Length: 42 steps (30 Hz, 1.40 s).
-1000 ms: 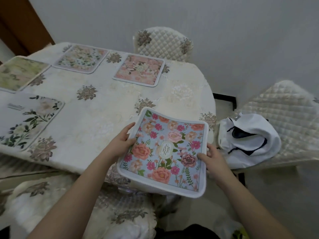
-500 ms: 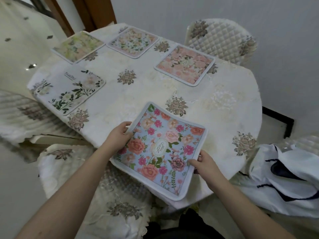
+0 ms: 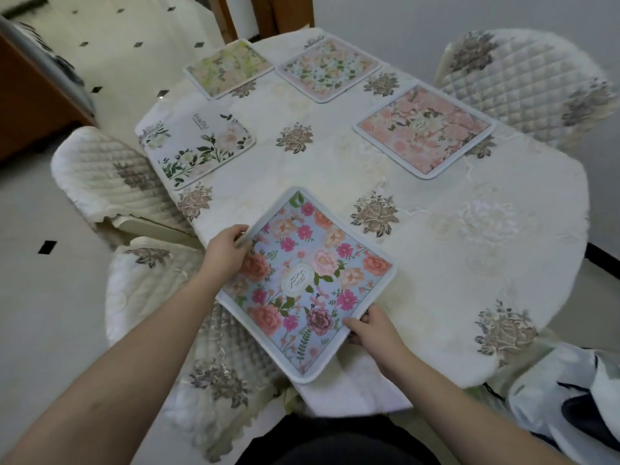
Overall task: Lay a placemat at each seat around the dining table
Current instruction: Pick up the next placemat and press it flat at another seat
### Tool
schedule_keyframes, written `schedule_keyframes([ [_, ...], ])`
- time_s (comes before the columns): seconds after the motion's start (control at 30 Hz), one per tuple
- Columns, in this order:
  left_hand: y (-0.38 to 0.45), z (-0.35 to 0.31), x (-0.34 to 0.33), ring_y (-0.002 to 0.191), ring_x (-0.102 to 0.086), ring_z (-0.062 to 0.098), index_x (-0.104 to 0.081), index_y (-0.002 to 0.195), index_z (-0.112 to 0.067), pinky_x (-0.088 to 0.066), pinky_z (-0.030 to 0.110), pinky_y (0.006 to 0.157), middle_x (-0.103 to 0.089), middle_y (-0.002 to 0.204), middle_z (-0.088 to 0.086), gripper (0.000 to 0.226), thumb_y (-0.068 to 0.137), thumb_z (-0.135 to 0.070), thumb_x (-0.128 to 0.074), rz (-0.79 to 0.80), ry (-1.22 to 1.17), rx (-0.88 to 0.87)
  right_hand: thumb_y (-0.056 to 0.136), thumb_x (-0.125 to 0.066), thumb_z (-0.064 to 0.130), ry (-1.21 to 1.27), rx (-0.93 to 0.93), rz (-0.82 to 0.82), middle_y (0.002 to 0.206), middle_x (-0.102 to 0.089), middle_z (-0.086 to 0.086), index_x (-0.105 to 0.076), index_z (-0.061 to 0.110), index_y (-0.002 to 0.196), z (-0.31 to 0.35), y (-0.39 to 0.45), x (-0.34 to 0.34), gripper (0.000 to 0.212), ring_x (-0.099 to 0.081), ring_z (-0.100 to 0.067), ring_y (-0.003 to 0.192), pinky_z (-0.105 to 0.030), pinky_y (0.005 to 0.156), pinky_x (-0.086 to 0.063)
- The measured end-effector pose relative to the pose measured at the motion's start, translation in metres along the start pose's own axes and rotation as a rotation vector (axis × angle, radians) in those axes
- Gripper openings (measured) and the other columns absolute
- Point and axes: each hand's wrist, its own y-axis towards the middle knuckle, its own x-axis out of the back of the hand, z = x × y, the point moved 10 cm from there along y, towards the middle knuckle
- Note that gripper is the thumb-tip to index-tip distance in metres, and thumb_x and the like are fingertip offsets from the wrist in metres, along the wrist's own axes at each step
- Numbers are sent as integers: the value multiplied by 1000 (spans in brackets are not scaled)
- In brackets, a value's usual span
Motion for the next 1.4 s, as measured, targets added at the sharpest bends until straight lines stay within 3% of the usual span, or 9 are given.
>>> schedule_keyframes([
  [0.13, 20, 14, -4, 96, -59, 27, -66, 121, -18, -44, 33, 74, -66, 114, 9, 24, 102, -21, -52, 20, 9, 4, 94, -57, 4, -6, -46, 1, 102, -73, -6, -61, 12, 110, -6, 16, -18, 19, -72, -21, 88, -32, 70, -59],
  [0.3, 49, 26, 1, 114, -57, 32, -61, 131, -11, -45, 37, 92, -63, 127, 13, 30, 104, -19, -49, 33, -5, 14, 94, -58, 4, -13, -83, -41, 105, -72, -10, -61, 10, 114, -6, 36, -35, 21, -70, -29, 92, -41, 78, -60],
  [0.43, 77, 44, 10, 98, -60, 25, -65, 125, -14, -47, 31, 82, -65, 106, 7, 28, 98, -24, -61, 21, -132, 61, 95, -58, 5, 0, -86, -69, 104, -72, -11, -62, 10, 113, 5, 49, -48, 19, -68, -35, 93, -36, 71, -58],
  [0.57, 112, 53, 14, 89, -61, 18, -71, 111, -13, -51, 31, 78, -67, 97, 2, 23, 92, -25, -71, 24, -271, 82, 96, -58, 4, 79, -79, -155, 99, -73, -10, -64, 10, 111, 18, 70, -51, 17, -63, -19, 71, -24, 53, -49],
  [0.67, 137, 50, 16, 87, -61, 16, -72, 108, -12, -49, 27, 76, -68, 95, 1, 21, 91, -23, -72, 39, -304, 63, 96, -59, 5, 108, -74, -199, 98, -74, -10, -64, 8, 111, 18, 83, -52, 17, -64, -19, 73, -28, 57, -50],
  [0.83, 166, 46, -3, 101, -63, 26, -68, 120, -11, -47, 30, 79, -68, 118, 10, 23, 100, -15, -56, 123, -115, -38, 99, -52, 4, 102, -87, -230, 94, -73, -8, -64, 8, 111, 15, 99, -57, 17, -66, -17, 74, -28, 61, -52],
  [1.0, 181, 55, -9, 110, -61, 30, -68, 121, -9, -47, 33, 90, -68, 122, 13, 26, 101, -11, -52, 94, -97, -52, 100, -51, 4, 70, -115, -220, 98, -74, -10, -63, 9, 110, 10, 113, -59, 17, -68, -22, 82, -29, 65, -54],
  [1.33, 175, 77, -16, 83, -60, 28, -41, 145, -17, -48, 37, 62, -63, 116, 11, 44, 102, -8, -44, 5, -152, -13, 100, -54, 11, -174, -105, -237, 92, -75, -8, -64, 5, 102, 25, 125, -61, 11, -73, -22, 80, -28, 61, -53],
  [1.4, 171, 77, -12, 91, -61, 30, -38, 148, -16, -50, 39, 68, -63, 119, 13, 49, 100, -11, -47, -43, -118, -29, 100, -53, 13, -220, -124, -210, 92, -76, -4, -64, 5, 102, 23, 127, -67, 13, -74, -18, 79, -28, 58, -50],
])
